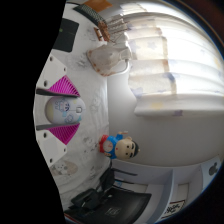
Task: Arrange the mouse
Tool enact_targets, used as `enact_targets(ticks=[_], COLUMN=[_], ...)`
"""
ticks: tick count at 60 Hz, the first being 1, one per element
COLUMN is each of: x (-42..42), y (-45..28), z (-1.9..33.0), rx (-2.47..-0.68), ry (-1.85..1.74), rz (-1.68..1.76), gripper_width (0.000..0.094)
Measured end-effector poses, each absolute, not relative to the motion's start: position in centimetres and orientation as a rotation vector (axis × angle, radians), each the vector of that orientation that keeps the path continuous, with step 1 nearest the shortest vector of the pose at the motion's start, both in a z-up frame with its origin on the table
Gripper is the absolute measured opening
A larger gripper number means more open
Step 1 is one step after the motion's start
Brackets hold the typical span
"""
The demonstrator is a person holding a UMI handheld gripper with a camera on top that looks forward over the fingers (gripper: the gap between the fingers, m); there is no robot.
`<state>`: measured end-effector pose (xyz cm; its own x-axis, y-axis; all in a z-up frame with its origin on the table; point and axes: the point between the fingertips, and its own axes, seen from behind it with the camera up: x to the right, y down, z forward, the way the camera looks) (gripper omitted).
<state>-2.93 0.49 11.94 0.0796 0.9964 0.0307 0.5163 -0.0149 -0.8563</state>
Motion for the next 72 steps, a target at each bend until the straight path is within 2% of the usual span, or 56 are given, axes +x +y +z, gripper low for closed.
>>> enact_targets(ticks=[6, 12, 23, 32, 38, 40, 43, 45, 54, 61, 72], x=[-4.6, -4.8, -2.3, -0.2, 1.6, 1.3, 1.6, 2.0, 4.4, 7.9, 11.8], y=[-6.9, -16.4, -30.9, -36.1, -37.4, -37.7, -37.5, -37.0, -32.9, -26.7, -16.8], z=[16.3, 15.8, 8.5, 2.1, -1.4, -0.9, -0.4, 0.3, 6.8, 12.2, 17.0], rx=[-1.581, -1.622, -1.630, -1.558, -1.594, -1.548, -1.524, -1.516, -1.552, -1.566, -1.614], ry=[-1.560, -1.628, -1.782, -1.862, -1.948, -1.945, -1.971, -1.985, -2.002, -1.994, -1.908], rz=[0.922, 1.027, 1.055, 0.978, 0.916, 0.946, 0.928, 0.907, 0.910, 0.858, 0.698], gripper_width=[0.0397, 0.0396, 0.0397, 0.0408, 0.0526, 0.0614, 0.0866, 0.0828, 0.0844, 0.0844, 0.0855])
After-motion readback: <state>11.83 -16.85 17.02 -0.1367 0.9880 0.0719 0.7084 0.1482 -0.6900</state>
